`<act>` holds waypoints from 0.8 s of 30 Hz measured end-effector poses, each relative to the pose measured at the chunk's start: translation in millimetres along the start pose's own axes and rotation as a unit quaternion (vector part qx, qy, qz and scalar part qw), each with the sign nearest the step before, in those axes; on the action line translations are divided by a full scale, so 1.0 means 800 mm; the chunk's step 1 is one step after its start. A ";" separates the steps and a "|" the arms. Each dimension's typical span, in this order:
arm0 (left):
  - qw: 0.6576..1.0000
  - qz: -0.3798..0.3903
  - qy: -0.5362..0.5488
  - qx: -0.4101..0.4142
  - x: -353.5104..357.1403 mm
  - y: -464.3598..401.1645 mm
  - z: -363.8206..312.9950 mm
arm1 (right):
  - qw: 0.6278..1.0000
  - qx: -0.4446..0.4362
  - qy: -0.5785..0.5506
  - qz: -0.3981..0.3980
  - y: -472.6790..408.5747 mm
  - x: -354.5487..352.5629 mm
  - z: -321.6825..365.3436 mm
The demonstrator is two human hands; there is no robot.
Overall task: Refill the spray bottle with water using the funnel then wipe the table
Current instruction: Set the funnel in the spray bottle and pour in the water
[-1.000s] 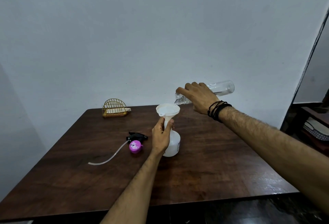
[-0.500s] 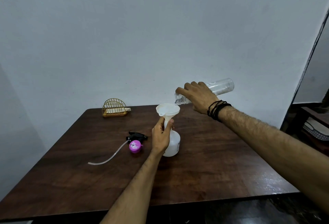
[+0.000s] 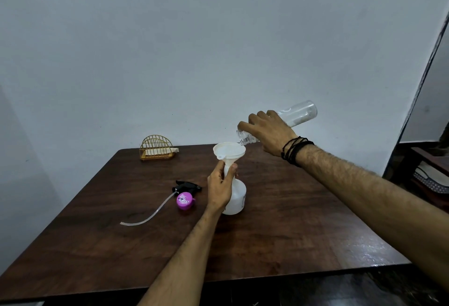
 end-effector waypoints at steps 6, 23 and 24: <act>1.000 0.001 0.007 -0.003 0.000 0.001 -0.001 | 0.999 -0.030 0.033 -0.014 -0.004 -0.005 0.007; 1.000 0.001 0.002 -0.004 -0.001 0.000 -0.001 | 0.999 -0.038 0.001 -0.020 -0.007 0.001 0.013; 1.000 0.001 0.001 -0.005 -0.001 0.000 0.000 | 0.999 -0.026 -0.024 0.005 -0.004 0.005 0.013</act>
Point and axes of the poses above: each hand's wrist, its own y-axis away from the middle knuckle, its own x-axis out of the palm, z = x × y, the point moved 2 cm from there along -y, towards the middle knuckle, and after that the axes turned 10 degrees about z, right-handed, at the moved point
